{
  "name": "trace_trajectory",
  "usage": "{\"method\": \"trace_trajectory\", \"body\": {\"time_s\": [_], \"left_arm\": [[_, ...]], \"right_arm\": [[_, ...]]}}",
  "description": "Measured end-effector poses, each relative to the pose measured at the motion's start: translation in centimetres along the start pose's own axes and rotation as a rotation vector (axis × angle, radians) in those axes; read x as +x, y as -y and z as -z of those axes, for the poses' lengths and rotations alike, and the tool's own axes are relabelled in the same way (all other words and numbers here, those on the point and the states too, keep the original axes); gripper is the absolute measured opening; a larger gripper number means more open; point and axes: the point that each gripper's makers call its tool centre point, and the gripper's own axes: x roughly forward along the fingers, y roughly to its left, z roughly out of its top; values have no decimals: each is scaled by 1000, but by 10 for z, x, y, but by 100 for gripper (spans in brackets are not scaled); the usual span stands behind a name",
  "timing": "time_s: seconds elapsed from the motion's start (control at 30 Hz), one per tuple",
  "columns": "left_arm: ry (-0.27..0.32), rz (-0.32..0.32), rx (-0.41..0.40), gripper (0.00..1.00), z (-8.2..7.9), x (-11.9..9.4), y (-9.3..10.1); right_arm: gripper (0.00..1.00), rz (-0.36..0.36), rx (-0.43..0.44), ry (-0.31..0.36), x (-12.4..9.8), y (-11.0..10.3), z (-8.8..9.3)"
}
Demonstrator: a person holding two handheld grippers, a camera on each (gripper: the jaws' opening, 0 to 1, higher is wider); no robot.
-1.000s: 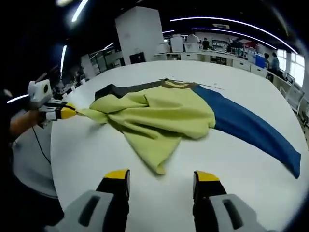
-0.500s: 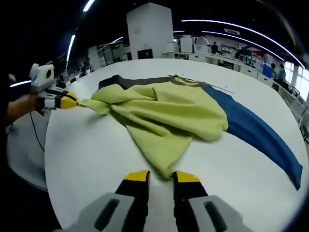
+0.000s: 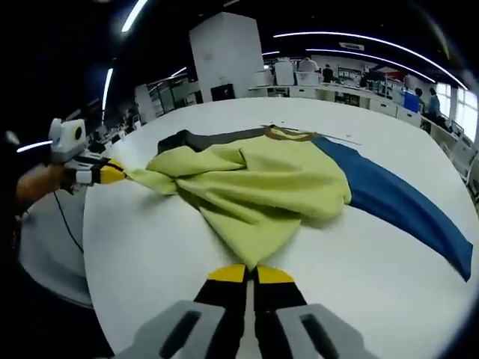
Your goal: Fold the garment on the visible template until the final outline fits inside the template.
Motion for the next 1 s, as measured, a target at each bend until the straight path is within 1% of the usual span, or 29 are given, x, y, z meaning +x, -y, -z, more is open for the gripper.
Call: {"method": "trace_trajectory", "body": {"time_s": [0.1,0.2,0.27,0.47,0.57,0.67,0.9,1.0], "left_arm": [[1,1,0,2,-1,-5,1],[4,7,-9,2,-2,-11,3],[1,16,-21,2,-1,-15,5],[-10,28,-4,2,4,-23,11],[-22,30,17,2,7,-27,12],[-44,27,45,2,12,-31,12],[-73,23,87,2,21,-40,12],[-88,19,122,2,26,-42,9]], "right_arm": [[0,-10,38,-4,-11,-2,0],[0,-17,85,-21,-19,-3,3],[0,-34,125,-14,-27,-7,3],[0,-31,164,-25,-47,-11,10],[0,-29,186,-35,-54,-13,16],[0,-33,236,-45,-59,-13,24],[0,-38,286,-75,-70,-14,38],[0,-38,323,-86,-76,-11,44]]}}
